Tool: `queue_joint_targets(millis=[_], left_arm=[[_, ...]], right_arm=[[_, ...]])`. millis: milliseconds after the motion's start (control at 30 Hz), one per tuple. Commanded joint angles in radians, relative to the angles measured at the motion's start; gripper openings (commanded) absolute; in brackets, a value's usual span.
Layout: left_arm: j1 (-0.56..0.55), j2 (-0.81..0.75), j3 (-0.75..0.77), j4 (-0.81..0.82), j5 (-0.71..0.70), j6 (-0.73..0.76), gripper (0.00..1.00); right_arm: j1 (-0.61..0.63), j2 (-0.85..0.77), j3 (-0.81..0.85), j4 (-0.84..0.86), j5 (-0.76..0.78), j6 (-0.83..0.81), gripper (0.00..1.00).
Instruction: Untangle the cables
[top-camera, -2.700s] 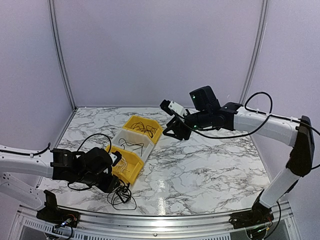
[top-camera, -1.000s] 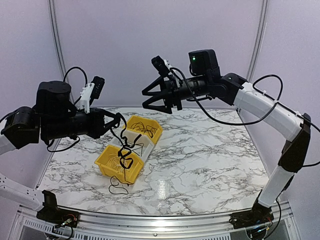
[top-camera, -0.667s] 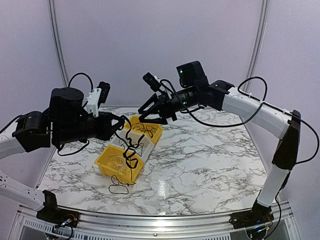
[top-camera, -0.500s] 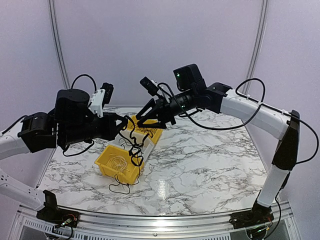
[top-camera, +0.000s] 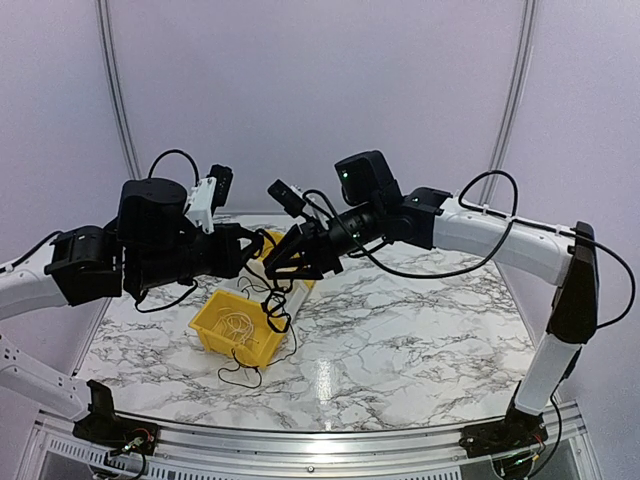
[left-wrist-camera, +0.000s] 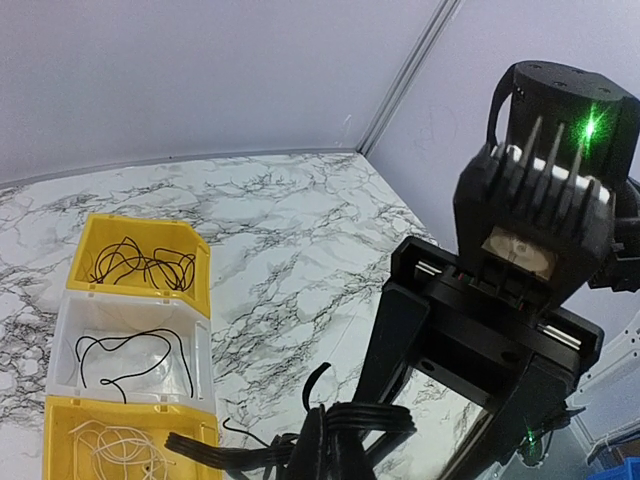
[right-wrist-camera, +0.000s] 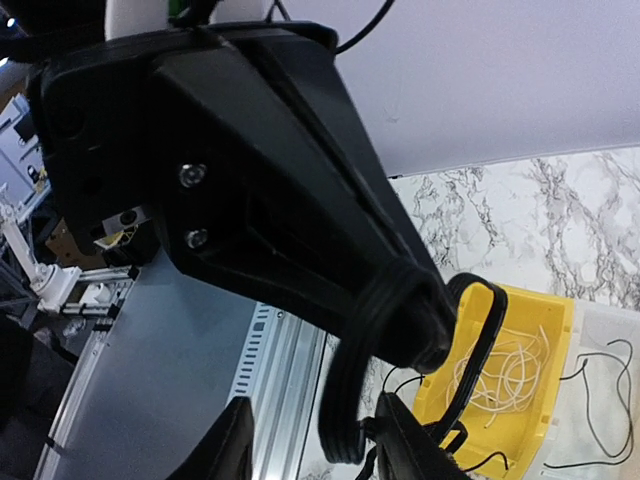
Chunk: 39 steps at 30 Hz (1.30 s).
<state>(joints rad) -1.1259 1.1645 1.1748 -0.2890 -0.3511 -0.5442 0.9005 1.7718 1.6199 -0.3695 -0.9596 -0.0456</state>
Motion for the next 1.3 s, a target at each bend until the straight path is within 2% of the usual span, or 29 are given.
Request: queue_joint_targets(millis=[0, 67, 133, 167, 267, 333, 433, 567, 733, 933, 1200, 1267], left_arm=[[-0.005, 0.004, -0.014, 0.05, 0.023, -0.009, 0.0], [-0.005, 0.003, -0.028, 0.06, 0.029, -0.01, 0.0], [-0.005, 0.0, -0.05, 0.082, 0.036, -0.005, 0.0], [-0.005, 0.0, -0.068, 0.103, 0.039, 0.002, 0.03], [-0.005, 0.007, -0.138, 0.22, 0.032, 0.018, 0.33], [-0.005, 0.028, -0.191, 0.332, 0.027, 0.027, 0.37], [-0.005, 0.084, -0.262, 0.511, 0.087, 0.036, 0.38], [-0.005, 0.221, -0.252, 0.604, 0.175, 0.068, 0.38], [-0.005, 0.375, -0.217, 0.633, 0.258, 0.1, 0.37], [-0.005, 0.499, -0.219, 0.634, 0.301, 0.133, 0.35], [0.012, 0.566, -0.246, 0.629, 0.347, 0.215, 0.3], [0.019, 0.581, -0.247, 0.626, 0.392, 0.224, 0.26]], right_arm=[[0.023, -0.045, 0.021, 0.113, 0.002, 0.085, 0.37], [0.024, -0.05, 0.028, 0.117, 0.011, 0.09, 0.29], [0.024, -0.067, 0.029, 0.107, 0.02, 0.085, 0.07], [0.024, -0.078, 0.028, 0.098, 0.022, 0.08, 0.0], [0.025, -0.12, 0.022, 0.071, 0.023, 0.066, 0.0], [0.025, -0.15, 0.018, 0.056, 0.026, 0.059, 0.0], [0.024, -0.192, 0.029, 0.022, 0.049, 0.028, 0.0], [0.024, -0.234, 0.07, -0.038, 0.084, -0.029, 0.0], [0.016, -0.252, 0.182, -0.093, 0.123, -0.063, 0.0], [-0.053, -0.212, 0.419, -0.093, 0.131, -0.021, 0.0], [-0.119, -0.163, 0.599, 0.004, 0.12, 0.035, 0.0], [-0.119, -0.133, 0.672, 0.009, 0.132, 0.037, 0.0]])
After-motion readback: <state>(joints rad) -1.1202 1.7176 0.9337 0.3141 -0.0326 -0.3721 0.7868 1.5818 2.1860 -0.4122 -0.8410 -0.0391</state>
